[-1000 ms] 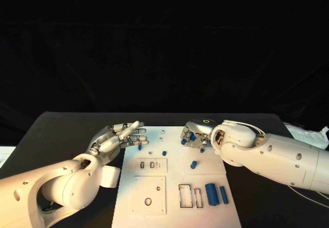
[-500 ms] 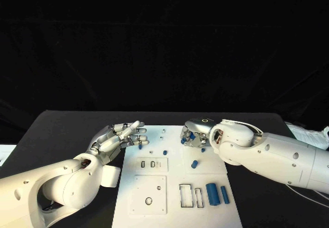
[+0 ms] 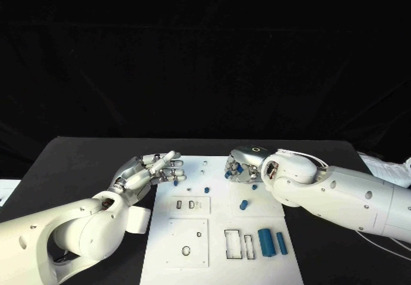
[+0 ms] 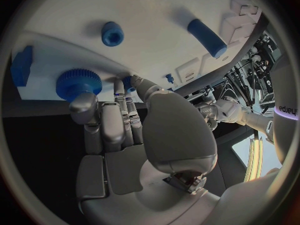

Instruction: Assemble the parts on the task board

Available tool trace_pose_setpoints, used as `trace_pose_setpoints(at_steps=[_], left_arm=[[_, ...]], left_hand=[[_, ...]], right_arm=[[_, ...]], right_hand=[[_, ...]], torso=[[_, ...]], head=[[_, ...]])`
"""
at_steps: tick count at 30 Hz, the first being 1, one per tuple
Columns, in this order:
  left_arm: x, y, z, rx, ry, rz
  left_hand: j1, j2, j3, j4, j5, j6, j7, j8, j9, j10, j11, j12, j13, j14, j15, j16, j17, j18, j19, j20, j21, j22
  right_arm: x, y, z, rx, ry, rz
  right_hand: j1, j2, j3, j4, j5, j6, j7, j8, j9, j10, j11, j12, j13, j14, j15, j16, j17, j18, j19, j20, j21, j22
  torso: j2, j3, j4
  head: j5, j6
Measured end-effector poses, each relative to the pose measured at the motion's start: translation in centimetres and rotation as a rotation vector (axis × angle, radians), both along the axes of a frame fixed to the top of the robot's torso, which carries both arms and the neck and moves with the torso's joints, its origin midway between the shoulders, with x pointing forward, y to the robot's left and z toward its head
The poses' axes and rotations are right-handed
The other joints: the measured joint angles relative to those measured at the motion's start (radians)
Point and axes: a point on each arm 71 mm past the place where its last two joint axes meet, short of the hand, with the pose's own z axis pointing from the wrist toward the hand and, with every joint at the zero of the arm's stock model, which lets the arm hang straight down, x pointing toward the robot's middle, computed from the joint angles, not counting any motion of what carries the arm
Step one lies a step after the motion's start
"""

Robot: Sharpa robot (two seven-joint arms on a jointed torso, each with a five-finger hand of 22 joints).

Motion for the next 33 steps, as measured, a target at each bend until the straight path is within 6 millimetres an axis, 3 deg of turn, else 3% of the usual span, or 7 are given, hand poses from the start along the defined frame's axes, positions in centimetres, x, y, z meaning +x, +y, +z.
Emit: trace_pose_setpoints(at_steps=[8, 10, 17, 33], left_arm=[[0.0, 0.1, 0.0, 0.001, 0.001, 0.001], [0.0, 0.1, 0.0, 0.001, 0.001, 0.001], [0.0, 0.0, 0.0, 0.001, 0.002, 0.001], [0.0, 0.0, 0.0, 0.001, 0.003, 0.001]], left_hand=[[0.003, 0.003, 0.000, -0.005, 0.000, 0.000, 0.000, 0.000, 0.000, 0.000, 0.000, -0.004, 0.000, 0.000, 0.000, -0.004, 0.002, 0.000, 0.000, 0.000, -0.002, -0.001], [0.004, 0.004, 0.000, -0.005, 0.000, 0.000, 0.000, 0.000, 0.000, 0.000, 0.000, -0.004, 0.000, 0.000, 0.000, -0.004, 0.002, 0.000, 0.000, 0.000, -0.004, -0.001], [0.005, 0.005, 0.003, -0.008, 0.000, 0.000, 0.000, -0.004, 0.000, 0.000, 0.000, -0.007, 0.000, 0.000, 0.000, -0.008, 0.003, 0.000, 0.000, 0.000, -0.004, -0.002], [0.005, 0.005, 0.000, -0.011, 0.000, 0.000, 0.000, -0.004, 0.000, 0.000, 0.000, -0.009, 0.000, 0.000, 0.000, -0.008, 0.003, 0.000, -0.004, 0.004, -0.004, -0.002]], right_arm=[[-0.1, 0.8, 0.9, 0.085, -0.064, 0.002], [0.0, 1.2, 1.1, 0.099, -0.076, 0.000], [0.6, 2.7, 1.8, 0.134, -0.115, -0.003], [1.9, 5.0, 1.9, 0.143, -0.130, -0.014]], right_hand=[[0.006, 0.010, 0.004, 0.004, 0.004, 0.004, -0.001, 0.003, 0.003, 0.008, 0.001, 0.000, 0.000, 0.001, -0.001, 0.012, 0.012, 0.000, 0.015, 0.000, 0.016, 0.023], [0.004, 0.012, 0.005, 0.005, 0.004, 0.004, -0.001, 0.003, 0.003, 0.008, 0.001, 0.000, 0.000, 0.001, -0.001, 0.012, 0.013, -0.012, 0.025, 0.000, 0.026, 0.041], [0.000, 0.016, 0.005, 0.005, 0.003, 0.004, 0.000, 0.002, 0.003, 0.008, 0.001, 0.000, 0.000, 0.001, -0.001, 0.016, 0.016, -0.015, 0.025, 0.000, 0.027, 0.051], [0.000, 0.016, 0.003, 0.012, 0.001, 0.002, 0.001, -0.004, 0.003, 0.008, 0.001, -0.004, 0.000, 0.001, -0.001, 0.025, 0.027, -0.015, 0.028, 0.004, 0.039, 0.062]], torso=[[0.002, -0.0001, 0.0003], [0.002, -0.0002, 0.0008], [0.004, -0.0003, 0.0024], [0.008, -0.0016, 0.0037]], head=[[0.000, 0.007], [0.001, 0.008], [0.004, 0.016], [0.008, 0.017]])
